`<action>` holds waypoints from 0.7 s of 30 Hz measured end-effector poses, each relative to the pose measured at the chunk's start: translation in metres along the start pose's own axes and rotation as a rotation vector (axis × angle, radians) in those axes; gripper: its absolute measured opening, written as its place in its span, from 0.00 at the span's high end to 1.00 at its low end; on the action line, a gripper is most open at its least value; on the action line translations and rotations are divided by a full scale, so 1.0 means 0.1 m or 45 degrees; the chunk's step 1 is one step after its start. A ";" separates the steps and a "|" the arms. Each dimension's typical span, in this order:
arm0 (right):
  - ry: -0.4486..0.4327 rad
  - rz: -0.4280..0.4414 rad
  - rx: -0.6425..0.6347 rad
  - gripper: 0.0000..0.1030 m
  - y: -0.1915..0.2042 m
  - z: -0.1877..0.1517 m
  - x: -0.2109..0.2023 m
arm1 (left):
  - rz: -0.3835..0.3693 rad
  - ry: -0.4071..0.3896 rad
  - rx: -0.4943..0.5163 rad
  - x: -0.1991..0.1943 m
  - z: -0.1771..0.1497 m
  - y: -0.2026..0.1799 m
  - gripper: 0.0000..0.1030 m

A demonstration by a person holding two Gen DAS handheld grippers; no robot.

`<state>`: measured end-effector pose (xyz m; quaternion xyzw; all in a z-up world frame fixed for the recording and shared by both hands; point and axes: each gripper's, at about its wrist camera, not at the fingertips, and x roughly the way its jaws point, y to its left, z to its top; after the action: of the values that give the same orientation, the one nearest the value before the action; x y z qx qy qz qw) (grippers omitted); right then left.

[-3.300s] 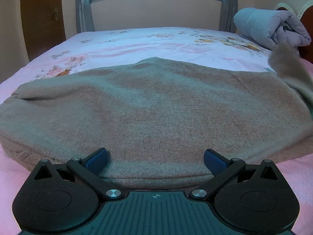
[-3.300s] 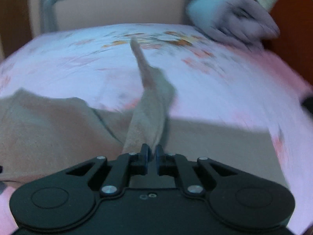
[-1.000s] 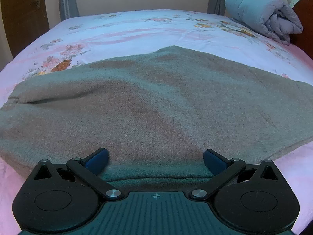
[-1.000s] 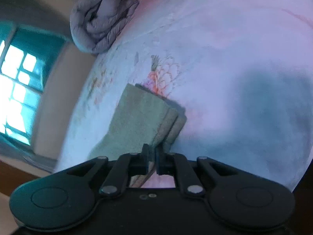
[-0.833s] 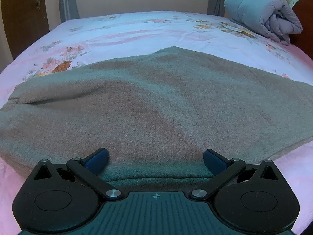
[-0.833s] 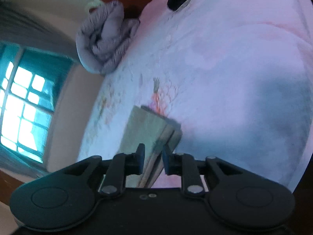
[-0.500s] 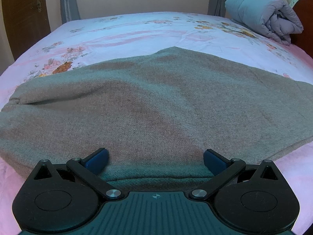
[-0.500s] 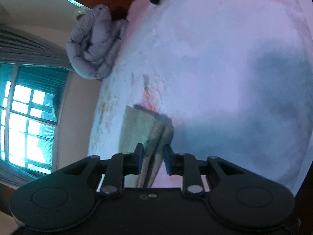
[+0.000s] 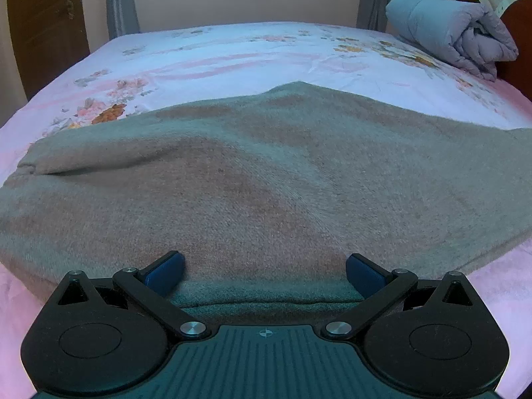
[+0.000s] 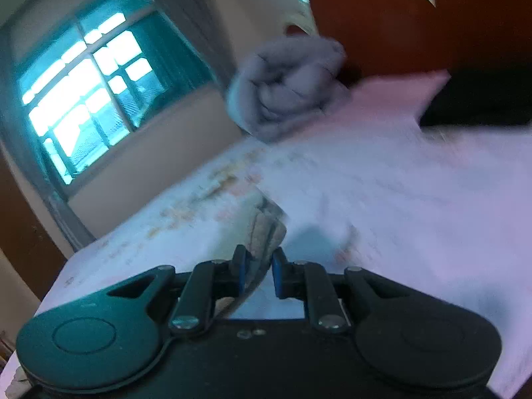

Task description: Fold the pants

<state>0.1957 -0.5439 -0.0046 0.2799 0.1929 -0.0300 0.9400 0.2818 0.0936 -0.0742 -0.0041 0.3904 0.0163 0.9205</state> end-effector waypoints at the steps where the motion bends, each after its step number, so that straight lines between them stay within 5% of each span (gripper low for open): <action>1: 0.059 -0.037 0.085 0.95 -0.20 -0.13 0.11 | 0.001 0.002 0.001 0.00 0.00 0.00 0.00; 3: 0.205 -0.109 0.341 0.95 -0.58 -0.42 0.32 | 0.001 0.008 0.005 0.00 0.01 0.00 0.00; 5: 0.127 -0.033 0.520 0.95 -0.75 -0.57 0.25 | -0.003 0.016 0.006 0.00 0.02 0.01 0.00; 15: 0.140 -0.011 0.643 0.84 -0.77 -0.55 0.11 | 0.035 -0.062 -0.007 -0.02 -0.07 -0.02 0.00; 21: 0.092 -0.068 0.441 0.74 -0.46 -0.48 -0.19 | 0.052 -0.169 -0.067 -0.20 -0.11 0.02 0.00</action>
<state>0.1544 -0.5579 -0.0582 0.4334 0.2256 -0.0776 0.8690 0.2601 0.0952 -0.0678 -0.0194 0.3281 0.0455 0.9433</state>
